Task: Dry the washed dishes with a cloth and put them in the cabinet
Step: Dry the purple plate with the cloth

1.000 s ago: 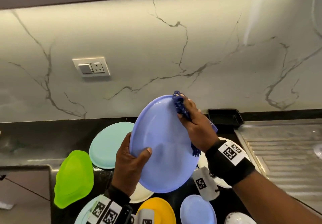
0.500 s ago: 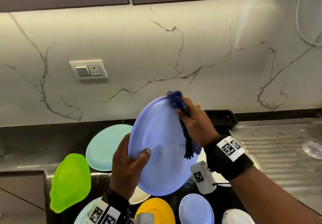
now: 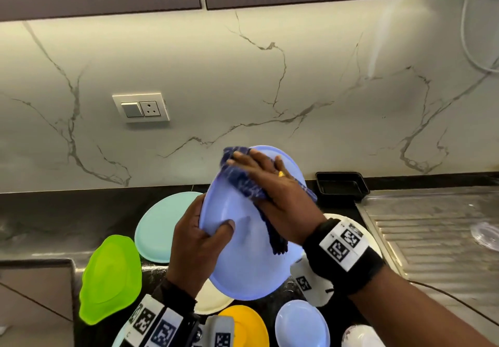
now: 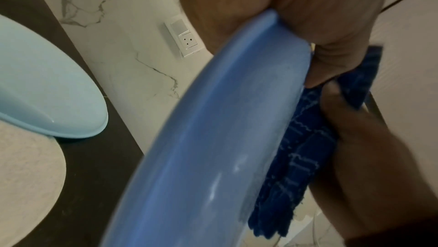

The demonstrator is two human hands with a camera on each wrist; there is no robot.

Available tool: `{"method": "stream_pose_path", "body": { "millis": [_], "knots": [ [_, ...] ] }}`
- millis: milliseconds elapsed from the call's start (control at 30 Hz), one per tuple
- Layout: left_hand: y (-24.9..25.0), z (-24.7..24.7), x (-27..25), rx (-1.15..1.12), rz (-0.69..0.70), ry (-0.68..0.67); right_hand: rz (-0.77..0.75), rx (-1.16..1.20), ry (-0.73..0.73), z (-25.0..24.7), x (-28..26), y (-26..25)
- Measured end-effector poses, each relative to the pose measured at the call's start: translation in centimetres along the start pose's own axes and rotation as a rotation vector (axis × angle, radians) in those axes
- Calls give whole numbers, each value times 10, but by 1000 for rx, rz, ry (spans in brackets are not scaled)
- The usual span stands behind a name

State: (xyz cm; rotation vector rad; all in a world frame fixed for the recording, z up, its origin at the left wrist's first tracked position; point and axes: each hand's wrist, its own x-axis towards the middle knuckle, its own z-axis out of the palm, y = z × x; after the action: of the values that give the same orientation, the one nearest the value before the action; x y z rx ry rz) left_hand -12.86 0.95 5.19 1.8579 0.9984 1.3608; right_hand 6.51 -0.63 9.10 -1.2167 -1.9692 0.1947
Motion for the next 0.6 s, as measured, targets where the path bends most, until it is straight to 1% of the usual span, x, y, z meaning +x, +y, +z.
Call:
{"method": "stream_pose_path", "body": {
  "millis": [33,133,167,200,233,300,367,433,467,533,567,600],
  "knots": [
    [1,-2,-1,-13,-8,1,67,63,32,-3,1,9],
    [2,-6,-5,-30,-5,5,365,311,150,-7,3,35],
    [2,-6,-5,-28,-2,-3,422,363,180,-6,3,38],
    [3,-5,-5,-28,-6,-13,427,378,200,-4,2,37],
    [5,-3,-4,-25,-13,-16,375,367,208,0,1,31],
    [8,1,0,4,-4,-17,163,256,168,8,0,10],
    [9,1,4,21,19,-27,-32,87,32,18,-2,-14],
    [5,-3,6,-2,47,-33,-118,-5,-70,25,-6,-25],
    [4,-5,7,3,53,-28,-134,-10,-90,22,-5,-23],
    [2,-8,6,14,16,5,-107,35,-107,13,-2,-8],
    [2,-9,5,1,-8,23,-58,91,-85,11,1,5],
    [1,-10,3,-21,-26,39,43,181,-51,9,3,16]
  ]
}}
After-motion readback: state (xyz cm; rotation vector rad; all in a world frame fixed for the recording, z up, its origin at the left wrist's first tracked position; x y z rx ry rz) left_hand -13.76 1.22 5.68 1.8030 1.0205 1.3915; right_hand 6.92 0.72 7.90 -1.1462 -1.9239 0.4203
